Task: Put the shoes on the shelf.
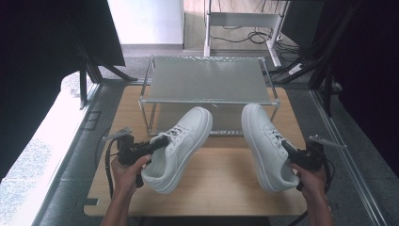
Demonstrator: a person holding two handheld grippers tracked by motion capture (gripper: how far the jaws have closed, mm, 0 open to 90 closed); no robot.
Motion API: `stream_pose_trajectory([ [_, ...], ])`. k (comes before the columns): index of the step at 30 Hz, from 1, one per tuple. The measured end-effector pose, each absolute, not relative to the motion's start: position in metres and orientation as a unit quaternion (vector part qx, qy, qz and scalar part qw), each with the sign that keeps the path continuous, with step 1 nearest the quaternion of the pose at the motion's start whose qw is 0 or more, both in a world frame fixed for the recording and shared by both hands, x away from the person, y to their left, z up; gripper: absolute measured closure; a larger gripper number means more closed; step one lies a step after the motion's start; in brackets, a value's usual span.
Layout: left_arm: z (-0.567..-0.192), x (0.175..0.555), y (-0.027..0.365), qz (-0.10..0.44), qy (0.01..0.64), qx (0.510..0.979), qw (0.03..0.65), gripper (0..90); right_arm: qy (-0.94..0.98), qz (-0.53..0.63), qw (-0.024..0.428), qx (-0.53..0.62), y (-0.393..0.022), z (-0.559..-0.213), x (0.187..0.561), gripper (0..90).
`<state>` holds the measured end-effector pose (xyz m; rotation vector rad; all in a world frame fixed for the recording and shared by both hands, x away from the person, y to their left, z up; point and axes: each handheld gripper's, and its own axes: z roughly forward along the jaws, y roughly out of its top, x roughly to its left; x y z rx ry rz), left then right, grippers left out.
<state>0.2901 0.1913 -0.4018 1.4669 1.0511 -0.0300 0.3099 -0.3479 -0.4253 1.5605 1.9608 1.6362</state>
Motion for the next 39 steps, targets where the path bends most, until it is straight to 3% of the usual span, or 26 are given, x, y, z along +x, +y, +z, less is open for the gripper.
stream_pose_trajectory([
  [39,-0.352,0.323,0.181,0.016,0.438,0.643,0.629,81.9,0.643,0.582,0.087,0.491,-0.332,-0.369,0.333,85.9],
])
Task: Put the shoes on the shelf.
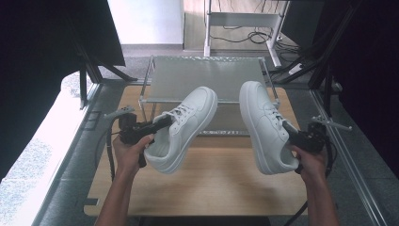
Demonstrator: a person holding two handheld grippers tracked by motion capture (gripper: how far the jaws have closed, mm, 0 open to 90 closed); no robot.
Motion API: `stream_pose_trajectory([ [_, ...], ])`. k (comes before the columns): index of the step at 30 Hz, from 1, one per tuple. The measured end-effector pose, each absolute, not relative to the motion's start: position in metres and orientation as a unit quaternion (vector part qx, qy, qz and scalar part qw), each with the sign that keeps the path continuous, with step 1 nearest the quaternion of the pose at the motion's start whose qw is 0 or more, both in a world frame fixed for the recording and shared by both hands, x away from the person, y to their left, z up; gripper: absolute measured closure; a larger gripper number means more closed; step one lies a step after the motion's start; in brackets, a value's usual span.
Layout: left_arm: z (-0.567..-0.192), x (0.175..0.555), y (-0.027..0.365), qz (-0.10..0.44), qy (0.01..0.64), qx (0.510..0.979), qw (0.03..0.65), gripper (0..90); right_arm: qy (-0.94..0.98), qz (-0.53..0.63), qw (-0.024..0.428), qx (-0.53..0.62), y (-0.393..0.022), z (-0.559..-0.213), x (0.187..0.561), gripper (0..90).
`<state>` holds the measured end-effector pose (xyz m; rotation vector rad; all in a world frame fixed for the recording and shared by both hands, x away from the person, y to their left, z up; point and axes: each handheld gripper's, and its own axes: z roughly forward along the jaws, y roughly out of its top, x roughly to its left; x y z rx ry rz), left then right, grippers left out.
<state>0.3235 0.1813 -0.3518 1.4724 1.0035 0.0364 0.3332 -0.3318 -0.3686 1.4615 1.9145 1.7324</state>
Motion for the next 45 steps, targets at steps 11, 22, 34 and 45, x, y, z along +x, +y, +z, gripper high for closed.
stream_pose_trajectory([
  [11,-0.339,0.337,0.187,0.015,0.44,0.628,0.642,81.8,0.64,0.586,0.096,0.488,-0.326,-0.348,0.349,86.0],
  [22,-0.322,0.357,0.188,0.023,0.445,0.621,0.645,81.7,0.647,0.579,0.104,0.486,-0.311,-0.321,0.372,86.0],
  [34,-0.299,0.389,0.19,0.042,0.463,0.611,0.641,81.8,0.652,0.565,0.115,0.492,-0.296,-0.293,0.401,86.0],
  [45,-0.272,0.423,0.184,0.06,0.468,0.608,0.638,81.8,0.654,0.551,0.119,0.504,-0.28,-0.267,0.438,86.0],
])
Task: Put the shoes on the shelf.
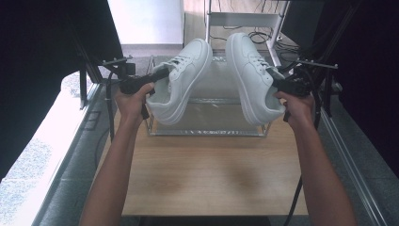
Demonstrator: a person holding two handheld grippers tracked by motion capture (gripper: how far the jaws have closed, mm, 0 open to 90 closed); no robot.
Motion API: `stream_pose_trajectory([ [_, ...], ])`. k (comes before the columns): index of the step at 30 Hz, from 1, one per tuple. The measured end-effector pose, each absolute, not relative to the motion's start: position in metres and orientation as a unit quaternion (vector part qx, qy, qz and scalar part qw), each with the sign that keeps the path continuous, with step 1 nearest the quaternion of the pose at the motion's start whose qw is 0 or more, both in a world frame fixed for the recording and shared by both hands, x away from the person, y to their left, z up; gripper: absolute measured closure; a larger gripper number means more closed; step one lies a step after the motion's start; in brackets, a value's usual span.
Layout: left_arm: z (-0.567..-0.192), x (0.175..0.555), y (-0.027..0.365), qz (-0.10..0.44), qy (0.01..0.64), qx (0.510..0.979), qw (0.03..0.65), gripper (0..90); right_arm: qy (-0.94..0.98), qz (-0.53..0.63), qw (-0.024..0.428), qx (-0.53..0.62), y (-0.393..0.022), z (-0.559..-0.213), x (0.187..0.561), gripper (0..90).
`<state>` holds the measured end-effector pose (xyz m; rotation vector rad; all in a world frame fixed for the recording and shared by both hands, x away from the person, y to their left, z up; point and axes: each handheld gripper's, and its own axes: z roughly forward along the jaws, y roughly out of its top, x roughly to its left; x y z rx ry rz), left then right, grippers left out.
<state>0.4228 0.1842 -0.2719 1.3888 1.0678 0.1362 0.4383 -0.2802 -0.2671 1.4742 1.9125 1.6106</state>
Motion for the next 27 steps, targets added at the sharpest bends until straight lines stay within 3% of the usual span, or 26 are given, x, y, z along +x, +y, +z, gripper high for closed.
stream_pose_trajectory([
  [12,-0.251,0.469,0.178,0.064,0.497,0.579,0.643,81.7,0.645,0.531,0.127,0.534,-0.261,-0.25,0.483,86.0],
  [27,-0.26,0.5,0.156,0.078,0.542,0.58,0.603,81.6,0.642,0.482,0.145,0.578,-0.24,-0.257,0.521,86.0],
])
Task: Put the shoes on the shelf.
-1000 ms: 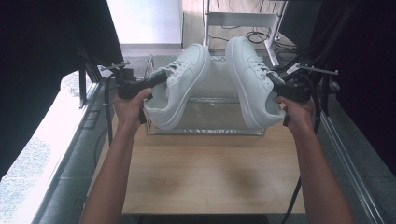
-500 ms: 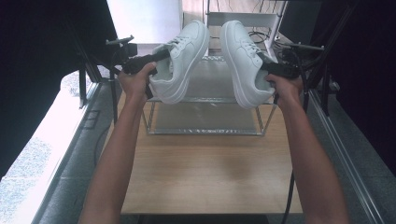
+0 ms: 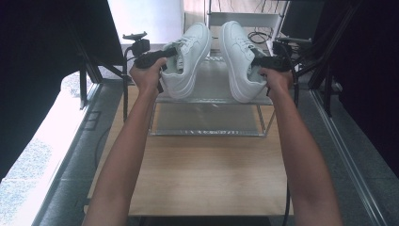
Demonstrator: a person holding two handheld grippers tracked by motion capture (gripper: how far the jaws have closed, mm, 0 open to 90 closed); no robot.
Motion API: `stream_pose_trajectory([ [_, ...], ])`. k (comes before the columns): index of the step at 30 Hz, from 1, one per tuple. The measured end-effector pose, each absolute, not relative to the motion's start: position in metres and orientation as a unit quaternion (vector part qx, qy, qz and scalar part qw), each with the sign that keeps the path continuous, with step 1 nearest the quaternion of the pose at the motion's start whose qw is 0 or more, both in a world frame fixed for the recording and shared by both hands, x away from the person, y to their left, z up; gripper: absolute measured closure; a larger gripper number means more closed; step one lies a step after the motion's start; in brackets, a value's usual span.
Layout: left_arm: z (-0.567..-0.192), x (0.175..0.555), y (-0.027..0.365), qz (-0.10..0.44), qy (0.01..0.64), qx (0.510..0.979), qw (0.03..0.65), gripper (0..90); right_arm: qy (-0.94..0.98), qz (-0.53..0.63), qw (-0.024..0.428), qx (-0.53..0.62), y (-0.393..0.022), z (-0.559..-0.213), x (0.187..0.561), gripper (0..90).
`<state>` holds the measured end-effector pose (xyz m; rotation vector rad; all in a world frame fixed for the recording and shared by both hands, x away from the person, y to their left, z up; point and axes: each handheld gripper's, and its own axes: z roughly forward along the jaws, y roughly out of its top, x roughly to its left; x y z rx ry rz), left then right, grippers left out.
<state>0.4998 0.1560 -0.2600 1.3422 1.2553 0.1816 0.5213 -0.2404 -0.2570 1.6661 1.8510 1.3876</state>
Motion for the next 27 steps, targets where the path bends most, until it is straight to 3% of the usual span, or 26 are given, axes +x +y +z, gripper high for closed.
stream_pose_trajectory([
  [18,-0.296,0.53,0.127,0.075,0.593,0.58,0.553,79.9,0.648,0.414,0.18,0.614,-0.208,-0.274,0.551,83.3],
  [21,-0.303,0.536,0.121,0.079,0.597,0.587,0.541,76.0,0.655,0.407,0.188,0.608,-0.202,-0.277,0.555,79.6],
  [23,-0.308,0.542,0.116,0.066,0.58,0.598,0.549,67.6,0.668,0.408,0.187,0.594,-0.193,-0.281,0.559,68.7],
  [27,-0.306,0.542,0.115,0.07,0.565,0.613,0.547,57.5,0.675,0.414,0.201,0.577,-0.191,-0.281,0.557,62.2],
])
